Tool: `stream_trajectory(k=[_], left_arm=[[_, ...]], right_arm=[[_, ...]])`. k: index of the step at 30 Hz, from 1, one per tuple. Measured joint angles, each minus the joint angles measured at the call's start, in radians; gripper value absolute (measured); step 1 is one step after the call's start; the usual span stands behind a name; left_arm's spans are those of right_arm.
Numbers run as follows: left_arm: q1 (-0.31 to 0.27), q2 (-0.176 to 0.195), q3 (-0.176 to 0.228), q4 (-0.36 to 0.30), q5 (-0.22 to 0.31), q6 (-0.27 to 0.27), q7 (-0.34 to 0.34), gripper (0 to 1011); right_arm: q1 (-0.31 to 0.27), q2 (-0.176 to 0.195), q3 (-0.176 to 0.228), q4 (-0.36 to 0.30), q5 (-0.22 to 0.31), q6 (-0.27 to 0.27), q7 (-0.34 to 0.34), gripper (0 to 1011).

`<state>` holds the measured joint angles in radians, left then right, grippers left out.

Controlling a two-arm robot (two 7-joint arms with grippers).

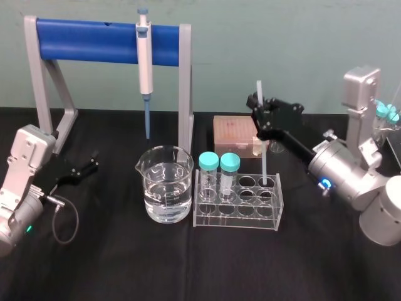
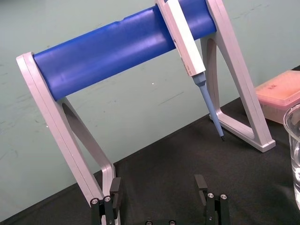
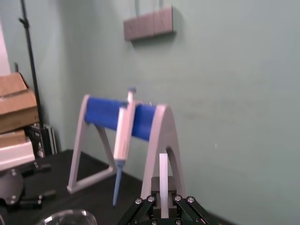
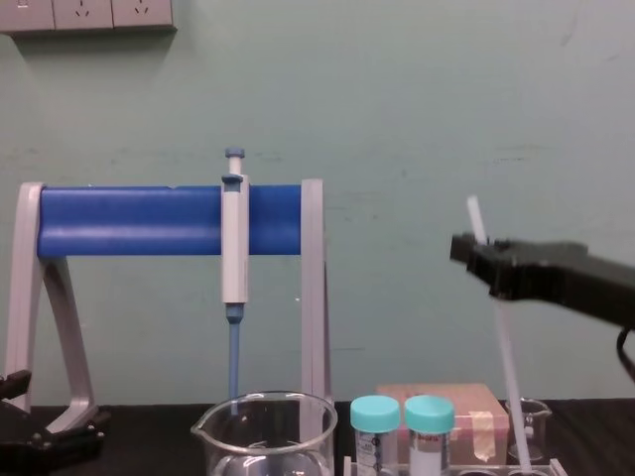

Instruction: Pick up the stirring rod with one hand, then place it down.

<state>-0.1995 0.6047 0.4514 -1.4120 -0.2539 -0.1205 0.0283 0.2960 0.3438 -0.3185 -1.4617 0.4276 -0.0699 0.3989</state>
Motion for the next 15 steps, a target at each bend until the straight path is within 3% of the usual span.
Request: stream_trajectory(k=[8, 15], left_arm=[[0.0, 0.0, 0.0, 0.0, 0.0, 0.0, 0.0, 1000], [0.0, 0.0, 0.0, 0.0, 0.0, 0.0, 0.0, 1000]], right_arm=[[-0.016, 0.014, 0.03, -0.065, -0.009, -0.044, 0.004, 73], [-0.021, 0.014, 0.048, -0.077, -0.012, -0.054, 0.002, 73]])
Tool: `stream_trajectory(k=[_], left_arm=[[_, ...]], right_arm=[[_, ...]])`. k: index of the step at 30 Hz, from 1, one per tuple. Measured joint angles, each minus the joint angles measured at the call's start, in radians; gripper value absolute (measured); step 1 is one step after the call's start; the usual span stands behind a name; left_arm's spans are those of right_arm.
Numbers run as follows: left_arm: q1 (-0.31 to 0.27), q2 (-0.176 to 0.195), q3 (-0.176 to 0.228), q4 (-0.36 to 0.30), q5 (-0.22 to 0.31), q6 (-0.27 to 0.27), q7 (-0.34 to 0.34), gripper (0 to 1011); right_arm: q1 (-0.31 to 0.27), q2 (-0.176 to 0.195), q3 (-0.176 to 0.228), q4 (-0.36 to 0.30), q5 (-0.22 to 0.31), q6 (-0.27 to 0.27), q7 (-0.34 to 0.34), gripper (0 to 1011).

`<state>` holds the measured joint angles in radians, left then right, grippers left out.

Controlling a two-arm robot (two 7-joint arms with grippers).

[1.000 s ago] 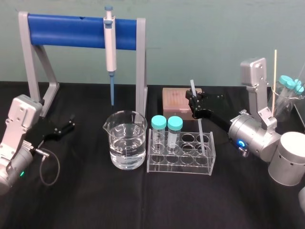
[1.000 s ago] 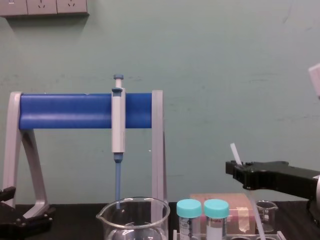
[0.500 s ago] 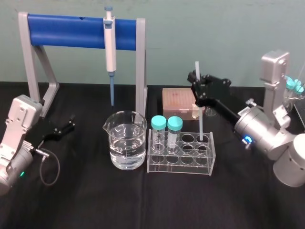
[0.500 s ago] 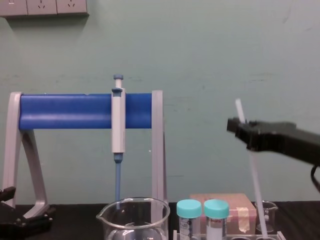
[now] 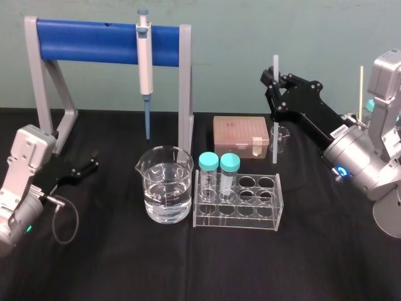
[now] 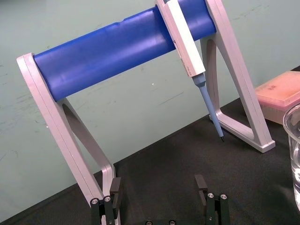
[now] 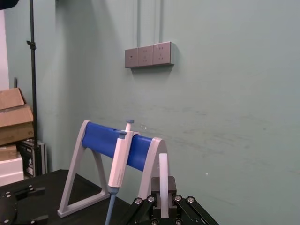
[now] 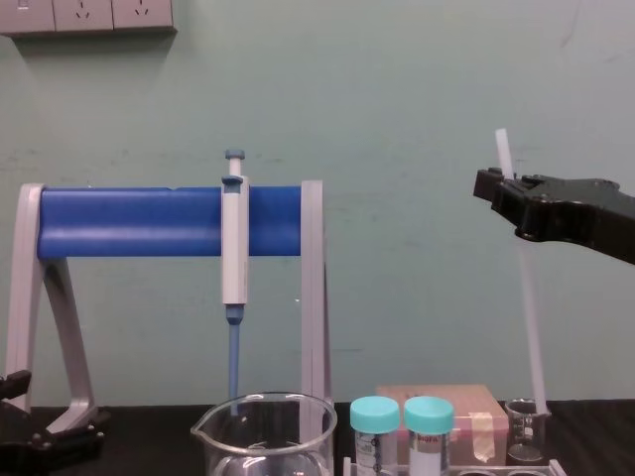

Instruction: Pick up the stirring rod with one hand, then place it down.

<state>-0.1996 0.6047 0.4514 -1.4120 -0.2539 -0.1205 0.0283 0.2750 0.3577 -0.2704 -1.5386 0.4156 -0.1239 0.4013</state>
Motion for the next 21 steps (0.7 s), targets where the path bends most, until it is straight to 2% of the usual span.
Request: stream_trajectory(k=[21], left_arm=[[0.0, 0.0, 0.0, 0.0, 0.0, 0.0, 0.0, 1000]], right_arm=[[-0.014, 0.004, 0.017, -0.011, -0.002, 0.006, -0.001, 73]])
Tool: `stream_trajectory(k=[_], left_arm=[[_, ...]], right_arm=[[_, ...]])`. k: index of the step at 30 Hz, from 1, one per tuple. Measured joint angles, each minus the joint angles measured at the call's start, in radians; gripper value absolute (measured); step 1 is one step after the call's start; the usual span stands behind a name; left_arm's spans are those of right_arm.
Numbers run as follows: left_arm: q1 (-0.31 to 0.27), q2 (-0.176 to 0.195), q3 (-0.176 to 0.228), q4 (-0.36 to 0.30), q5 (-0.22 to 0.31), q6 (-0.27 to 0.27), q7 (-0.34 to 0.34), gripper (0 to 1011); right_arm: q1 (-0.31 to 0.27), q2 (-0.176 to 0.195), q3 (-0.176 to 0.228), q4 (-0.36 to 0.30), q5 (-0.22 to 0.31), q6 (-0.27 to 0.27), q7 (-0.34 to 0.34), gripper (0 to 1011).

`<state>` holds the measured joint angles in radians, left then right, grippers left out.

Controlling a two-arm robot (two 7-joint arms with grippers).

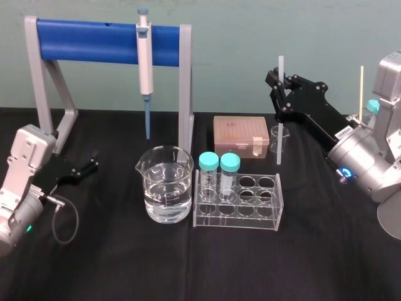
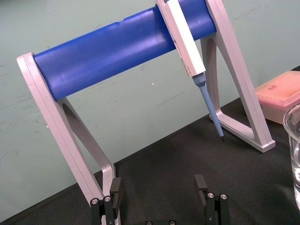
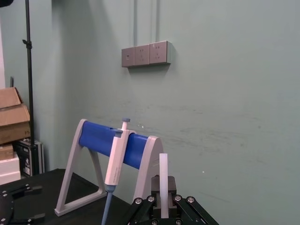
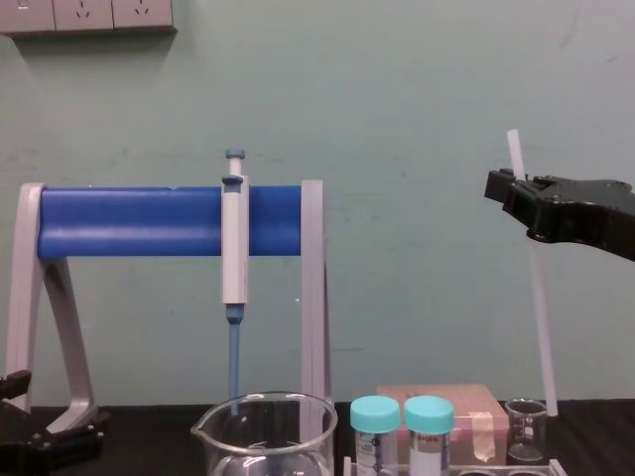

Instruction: Pick up the stirring rod with one hand, then place it down.

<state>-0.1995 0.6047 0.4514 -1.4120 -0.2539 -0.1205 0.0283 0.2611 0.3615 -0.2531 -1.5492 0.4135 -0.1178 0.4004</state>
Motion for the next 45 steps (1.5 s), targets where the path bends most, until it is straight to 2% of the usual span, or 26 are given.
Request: stream_trajectory(k=[45], left_arm=[[0.0, 0.0, 0.0, 0.0, 0.0, 0.0, 0.0, 1000]], right_arm=[[0.0, -0.004, -0.008, 0.001, -0.003, 0.004, 0.004, 73]])
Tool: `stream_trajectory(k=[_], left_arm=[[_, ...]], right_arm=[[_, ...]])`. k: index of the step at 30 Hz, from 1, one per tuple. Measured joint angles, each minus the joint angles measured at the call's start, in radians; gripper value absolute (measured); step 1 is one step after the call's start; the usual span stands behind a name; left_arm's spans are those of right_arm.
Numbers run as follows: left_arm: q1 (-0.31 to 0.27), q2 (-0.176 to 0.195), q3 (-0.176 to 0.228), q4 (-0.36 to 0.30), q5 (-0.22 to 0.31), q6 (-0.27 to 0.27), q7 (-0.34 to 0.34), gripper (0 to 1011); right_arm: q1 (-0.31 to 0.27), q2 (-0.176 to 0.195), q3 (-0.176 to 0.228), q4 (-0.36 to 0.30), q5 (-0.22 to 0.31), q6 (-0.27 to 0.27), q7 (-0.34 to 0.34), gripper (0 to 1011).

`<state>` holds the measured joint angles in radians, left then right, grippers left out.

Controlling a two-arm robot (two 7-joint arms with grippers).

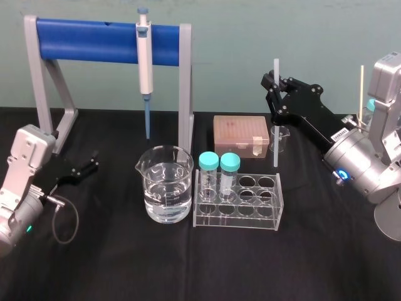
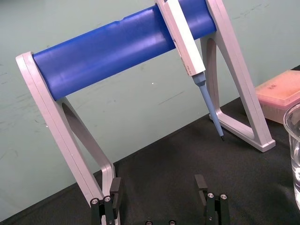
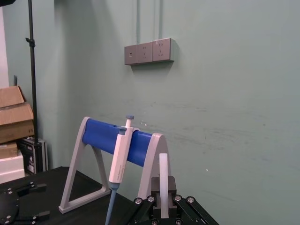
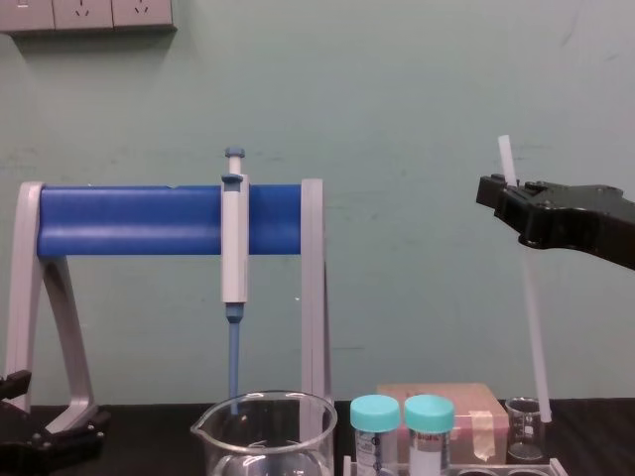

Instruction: Pick up the stirring rod with one hand, then place it down.

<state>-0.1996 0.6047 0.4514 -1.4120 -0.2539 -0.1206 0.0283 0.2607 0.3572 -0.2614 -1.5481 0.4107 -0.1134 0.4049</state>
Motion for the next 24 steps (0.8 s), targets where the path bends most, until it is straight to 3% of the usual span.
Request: stream_trajectory(k=[24], left_arm=[[0.0, 0.0, 0.0, 0.0, 0.0, 0.0, 0.0, 1001]], right_arm=[[0.004, 0.002, -0.004, 0.002, 0.001, 0.0, 0.004, 72]])
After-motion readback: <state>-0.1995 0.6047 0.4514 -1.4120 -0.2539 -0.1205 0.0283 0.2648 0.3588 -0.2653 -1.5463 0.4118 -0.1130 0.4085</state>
